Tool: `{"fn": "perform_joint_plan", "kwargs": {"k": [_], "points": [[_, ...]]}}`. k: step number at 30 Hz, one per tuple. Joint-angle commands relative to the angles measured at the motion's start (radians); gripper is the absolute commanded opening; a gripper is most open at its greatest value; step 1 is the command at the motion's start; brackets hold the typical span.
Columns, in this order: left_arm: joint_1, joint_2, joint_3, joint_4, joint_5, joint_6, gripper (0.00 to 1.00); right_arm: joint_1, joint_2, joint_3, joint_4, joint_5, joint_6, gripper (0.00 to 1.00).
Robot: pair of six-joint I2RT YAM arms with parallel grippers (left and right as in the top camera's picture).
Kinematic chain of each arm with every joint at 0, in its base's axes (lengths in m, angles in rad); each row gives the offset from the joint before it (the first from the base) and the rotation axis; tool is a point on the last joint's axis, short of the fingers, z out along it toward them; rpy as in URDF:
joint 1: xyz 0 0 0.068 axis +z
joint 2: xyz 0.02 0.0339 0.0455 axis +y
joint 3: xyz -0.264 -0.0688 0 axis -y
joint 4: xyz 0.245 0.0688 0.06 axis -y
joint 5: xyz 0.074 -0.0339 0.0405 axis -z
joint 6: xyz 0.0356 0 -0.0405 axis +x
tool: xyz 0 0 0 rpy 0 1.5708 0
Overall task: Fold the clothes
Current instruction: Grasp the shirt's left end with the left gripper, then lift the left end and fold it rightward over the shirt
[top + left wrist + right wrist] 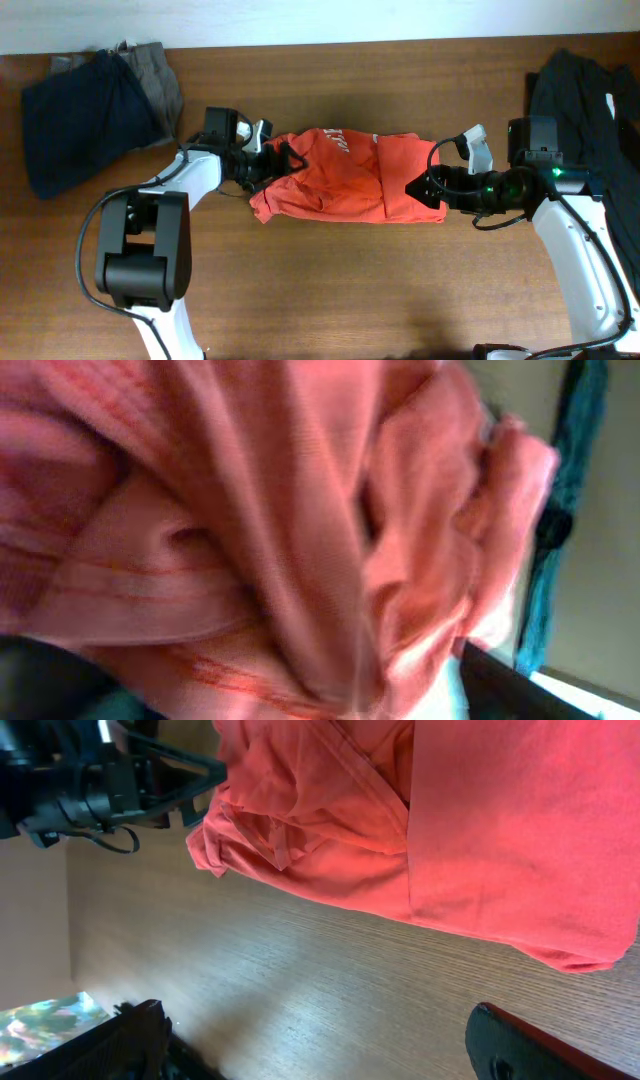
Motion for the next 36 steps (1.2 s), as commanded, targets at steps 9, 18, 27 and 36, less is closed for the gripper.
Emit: {"fn": "perform_joint_plan", "kwargs": {"k": [9, 18, 27, 36], "points": [[-0.010, 0.052, -0.015, 0.019, -0.047, -0.007, 0.22, 0.005, -0.014, 0.007, 0.000, 0.006, -0.014, 0.99], [0.044, 0.051, -0.010, -0.037, -0.069, -0.005, 0.01, 0.005, -0.011, 0.007, -0.024, 0.048, -0.017, 0.99], [0.195, 0.051, 0.075, -0.265, -0.215, 0.125, 0.01, 0.005, -0.010, 0.007, -0.029, 0.084, -0.018, 0.99], [0.266, 0.051, 0.404, -0.673, -0.512, 0.211, 0.01, 0.005, -0.005, 0.007, -0.021, 0.092, -0.018, 0.99]]}}
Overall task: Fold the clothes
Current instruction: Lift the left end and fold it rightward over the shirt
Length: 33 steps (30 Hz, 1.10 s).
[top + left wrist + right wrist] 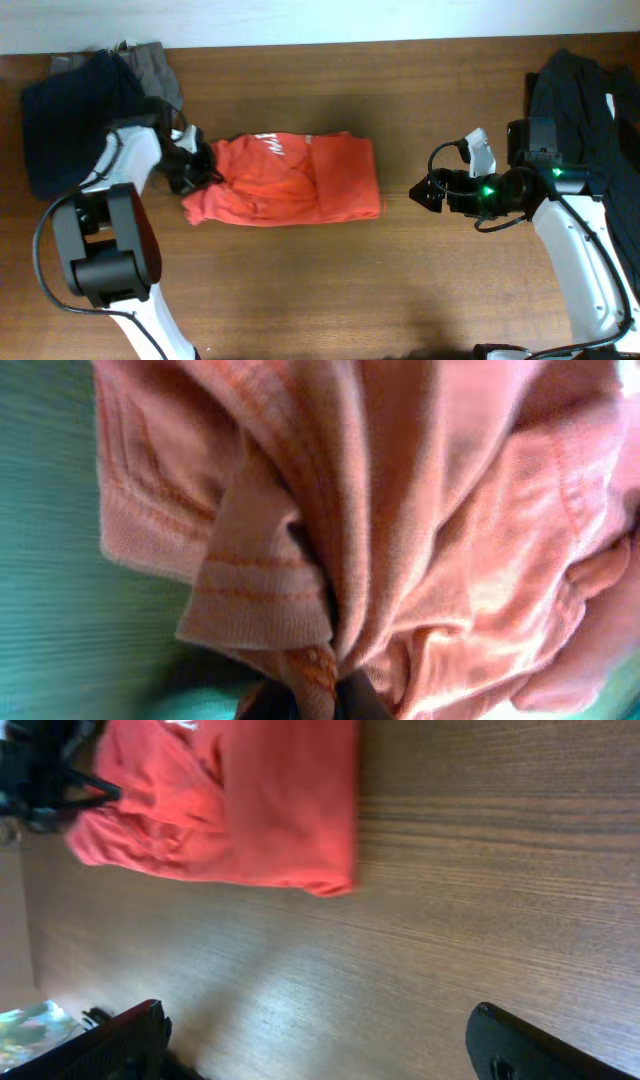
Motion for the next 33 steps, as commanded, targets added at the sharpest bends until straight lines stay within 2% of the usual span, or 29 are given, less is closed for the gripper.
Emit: {"fn": "perform_joint_plan", "kwargs": {"k": [1, 6, 13, 23, 33], "points": [[-0.002, 0.010, 0.168, -0.100, -0.193, 0.045, 0.01, 0.005, -0.005, 0.007, 0.011, 0.013, -0.012, 0.99], [-0.030, 0.010, 0.393, -0.270, -0.212, 0.044, 0.01, 0.005, -0.005, 0.007, 0.018, 0.013, -0.012, 0.99], [-0.122, 0.010, 0.444, -0.353, -0.212, 0.043, 0.01, 0.005, -0.005, 0.007, 0.025, 0.013, -0.015, 0.99], [-0.321, 0.010, 0.444, -0.356, -0.246, -0.002, 0.01, 0.005, -0.002, 0.007, 0.025, 0.031, -0.031, 0.99], [-0.446, 0.011, 0.444, -0.297, -0.246, -0.046, 0.01, 0.005, 0.048, 0.002, 0.023, 0.053, -0.030, 0.99]]}}
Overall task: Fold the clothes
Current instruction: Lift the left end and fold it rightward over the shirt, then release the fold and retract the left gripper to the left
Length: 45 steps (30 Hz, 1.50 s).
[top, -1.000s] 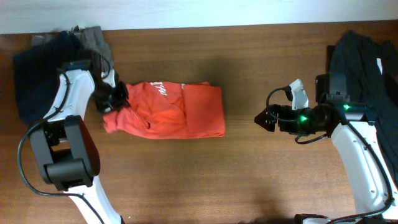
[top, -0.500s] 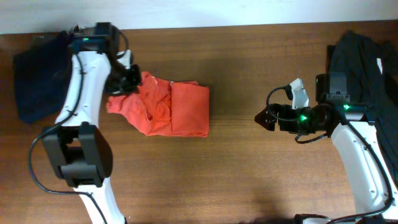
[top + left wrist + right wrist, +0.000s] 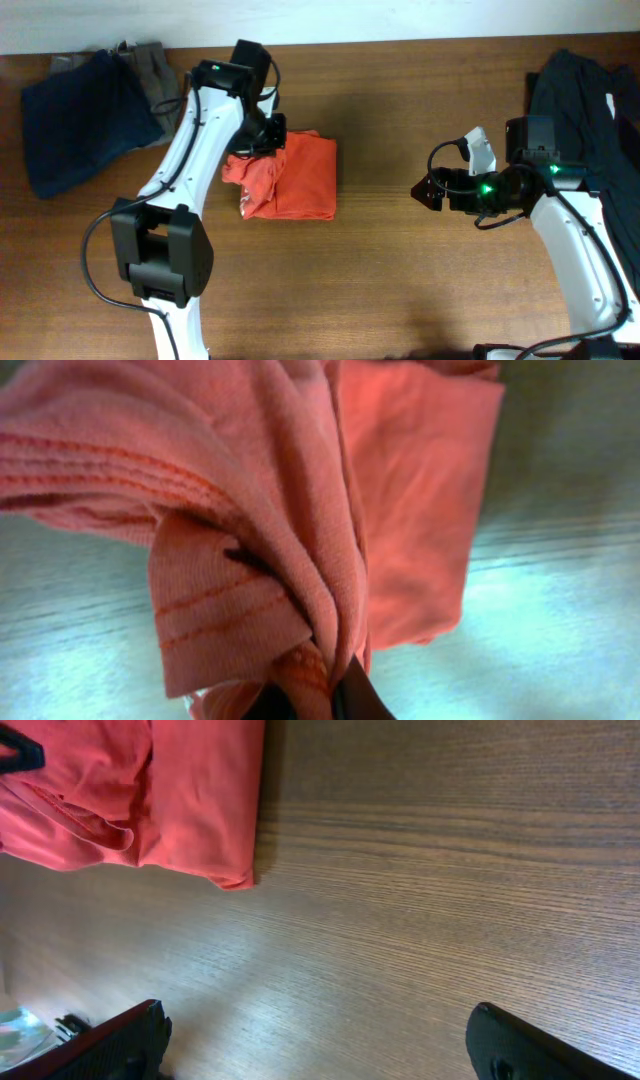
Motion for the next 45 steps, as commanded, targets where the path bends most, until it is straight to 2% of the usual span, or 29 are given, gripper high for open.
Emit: {"fn": "perform_joint_plan", "kwargs": {"k": [1, 3, 5, 6, 28, 29, 33, 35, 45], "points": [[-0.040, 0.001, 0.016, 0.035, -0.006, -0.037, 0.01, 0.005, 0.024, 0.002, 0.002, 0.013, -0.009, 0.99], [-0.055, 0.002, 0.016, 0.051, -0.006, -0.047, 0.01, 0.005, 0.033, 0.002, -0.002, 0.013, -0.010, 0.99], [-0.069, 0.011, 0.016, 0.066, -0.010, -0.051, 0.09, 0.005, 0.041, 0.002, -0.009, 0.013, -0.010, 0.99], [-0.072, 0.016, 0.016, 0.068, -0.013, -0.051, 0.10, 0.005, 0.044, 0.002, -0.010, 0.013, -0.010, 0.99], [-0.137, 0.029, 0.016, 0.105, -0.013, -0.059, 0.13, 0.005, 0.045, 0.002, -0.013, 0.013, -0.010, 0.99], [-0.150, 0.029, 0.016, 0.110, -0.015, -0.059, 0.19, 0.005, 0.045, 0.002, -0.013, 0.013, -0.010, 0.99], [-0.172, 0.029, 0.016, 0.110, -0.033, -0.058, 0.21, 0.005, 0.045, 0.002, -0.017, 0.013, -0.013, 0.99], [-0.178, 0.029, 0.016, 0.111, -0.032, -0.058, 0.32, 0.005, 0.045, 0.002, -0.023, 0.013, -0.013, 0.99], [-0.189, 0.027, 0.039, 0.101, -0.028, -0.058, 0.30, 0.005, 0.045, 0.002, -0.027, 0.013, -0.013, 0.99]]}}
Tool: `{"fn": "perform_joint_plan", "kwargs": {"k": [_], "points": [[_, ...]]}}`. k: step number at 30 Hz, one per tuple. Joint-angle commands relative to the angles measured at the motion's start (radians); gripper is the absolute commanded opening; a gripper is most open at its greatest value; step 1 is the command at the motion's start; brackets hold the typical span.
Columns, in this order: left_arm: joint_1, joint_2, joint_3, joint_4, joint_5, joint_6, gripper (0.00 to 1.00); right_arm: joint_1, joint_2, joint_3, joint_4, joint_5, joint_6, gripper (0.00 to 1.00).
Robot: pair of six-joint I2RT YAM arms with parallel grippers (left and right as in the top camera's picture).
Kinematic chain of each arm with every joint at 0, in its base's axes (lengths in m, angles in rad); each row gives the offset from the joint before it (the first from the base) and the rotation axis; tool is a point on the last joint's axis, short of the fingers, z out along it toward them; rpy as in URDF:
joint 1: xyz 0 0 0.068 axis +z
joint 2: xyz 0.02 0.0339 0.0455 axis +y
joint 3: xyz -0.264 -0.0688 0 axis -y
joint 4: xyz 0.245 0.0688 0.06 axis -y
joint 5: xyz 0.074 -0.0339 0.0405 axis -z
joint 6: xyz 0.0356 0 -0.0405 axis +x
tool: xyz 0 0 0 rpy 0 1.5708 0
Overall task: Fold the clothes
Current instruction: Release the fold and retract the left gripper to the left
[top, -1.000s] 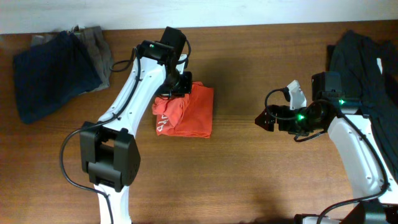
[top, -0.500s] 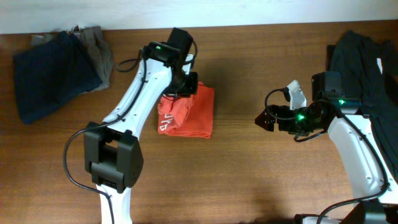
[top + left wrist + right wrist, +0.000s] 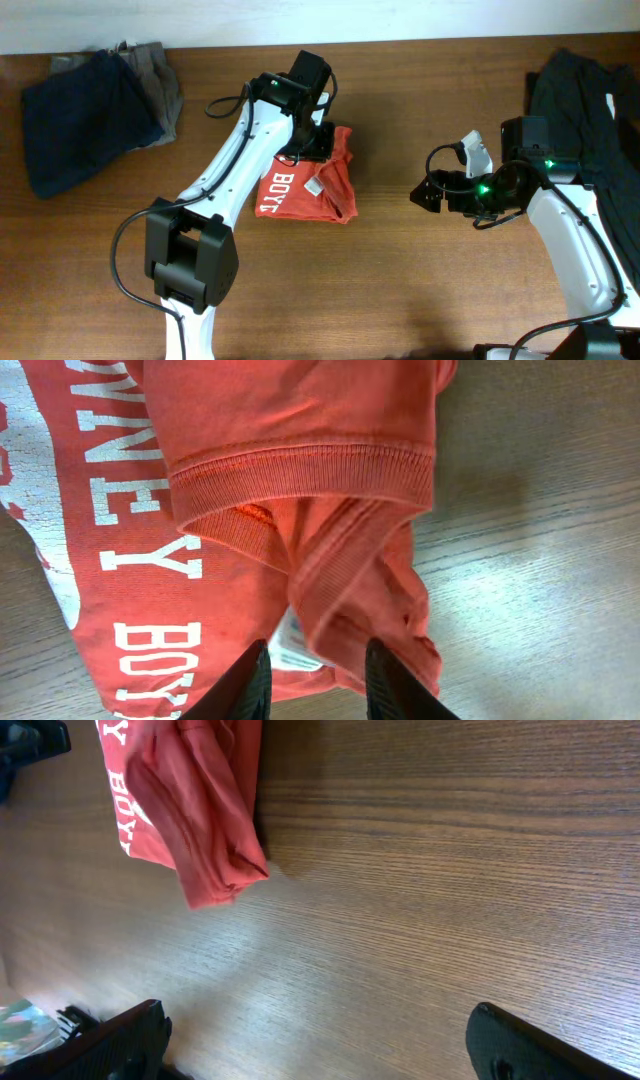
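Observation:
A red shirt (image 3: pixel 305 185) lies folded in a small bundle on the wooden table (image 3: pixel 400 290), with white lettering (image 3: pixel 130 540) facing up. In the left wrist view its ribbed hem (image 3: pixel 300 475) and a white label (image 3: pixel 292 645) show. My left gripper (image 3: pixel 318 148) hovers over the shirt's upper right part. It is open, its fingers (image 3: pixel 248 682) apart above the cloth and holding nothing. My right gripper (image 3: pixel 421 194) stands wide open over bare wood to the right of the shirt, with the shirt's edge (image 3: pixel 200 810) far from its fingertips (image 3: pixel 128 1038).
A dark navy garment (image 3: pixel 75 115) and a grey one (image 3: pixel 158 75) lie at the back left. A pile of dark clothes (image 3: pixel 590 90) covers the back right corner behind the right arm. Bare wood lies in front.
My left gripper was shut on a bunch of the shirt; now it is open and farther right. The shirt lies narrower, lettering up, a little to the right. The right arm barely moved.
The shirt first lay stretched wide, my left gripper shut on its left end and my open right gripper at its right edge. Then it lay farther left, clear of the right gripper. Then it was doubled over in the left gripper's grasp. Now it lies released.

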Motion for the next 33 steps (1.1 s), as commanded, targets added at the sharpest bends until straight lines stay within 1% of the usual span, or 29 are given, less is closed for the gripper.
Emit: {"fn": "perform_joint_plan", "kwargs": {"k": [1, 3, 4, 5, 6, 7, 8, 9, 10, 11, 14, 16, 18, 19, 20, 23, 25, 28, 29, 33], "points": [[-0.006, 0.004, 0.056, -0.018, -0.011, -0.003, 0.27, 0.005, 0.006, 0.002, -0.001, 0.008, -0.010, 0.99], [-0.003, -0.003, 0.108, -0.047, -0.017, -0.002, 0.27, 0.005, 0.006, 0.002, -0.001, 0.008, -0.010, 0.99], [0.002, -0.008, 0.139, -0.070, -0.035, -0.002, 0.31, 0.005, 0.006, 0.002, 0.000, 0.007, -0.010, 0.99], [0.008, -0.012, 0.173, -0.100, -0.064, -0.002, 0.39, 0.005, 0.006, 0.002, 0.000, 0.000, -0.010, 0.99], [0.015, -0.014, 0.200, -0.127, -0.094, -0.003, 0.44, 0.005, 0.006, 0.002, 0.003, -0.009, -0.010, 0.99], [0.031, -0.015, 0.246, -0.183, -0.159, -0.003, 0.58, 0.010, 0.006, 0.002, 0.019, -0.053, -0.010, 0.99], [0.043, -0.015, 0.261, -0.207, -0.191, -0.003, 0.69, 0.016, 0.006, 0.002, 0.032, -0.074, -0.011, 0.99], [0.071, -0.015, 0.266, -0.234, -0.229, -0.003, 0.85, 0.041, 0.006, 0.002, 0.078, -0.111, -0.010, 0.98], [0.085, -0.015, 0.266, -0.244, -0.233, -0.003, 0.98, 0.057, 0.006, 0.002, 0.101, -0.119, -0.009, 0.96], [0.119, -0.013, 0.265, -0.258, -0.232, -0.018, 0.99, 0.087, 0.006, 0.002, 0.143, -0.124, 0.001, 0.94], [0.204, -0.013, 0.264, -0.276, -0.231, -0.074, 0.99, 0.161, 0.007, 0.002, 0.249, -0.114, 0.063, 0.94], [0.261, -0.012, 0.264, -0.277, -0.220, -0.116, 0.99, 0.216, 0.009, 0.002, 0.336, -0.060, 0.120, 0.94], [0.301, -0.012, 0.262, -0.278, -0.189, -0.119, 0.99, 0.262, 0.017, 0.005, 0.396, 0.008, 0.160, 0.94], [0.320, -0.012, 0.262, -0.283, -0.176, -0.119, 0.99, 0.287, 0.027, 0.010, 0.420, 0.047, 0.179, 0.93], [0.344, -0.012, 0.262, -0.293, -0.175, -0.119, 0.99, 0.326, 0.051, 0.028, 0.435, 0.103, 0.195, 0.90], [0.373, -0.012, 0.247, -0.304, -0.187, -0.119, 0.99, 0.389, 0.134, 0.083, 0.430, 0.178, 0.202, 0.88], [0.387, -0.010, 0.217, -0.299, -0.230, -0.119, 0.99, 0.435, 0.238, 0.151, 0.427, 0.193, 0.209, 0.86], [0.388, -0.010, 0.159, -0.275, -0.289, -0.119, 0.99, 0.486, 0.371, 0.260, 0.385, 0.224, 0.249, 0.79], [0.388, -0.010, 0.110, -0.249, -0.295, -0.119, 0.99, 0.510, 0.422, 0.314, 0.357, 0.245, 0.249, 0.74], [0.388, -0.010, 0.020, -0.194, -0.293, -0.119, 0.99, 0.550, 0.474, 0.410, 0.268, 0.352, 0.287, 0.71]]}}
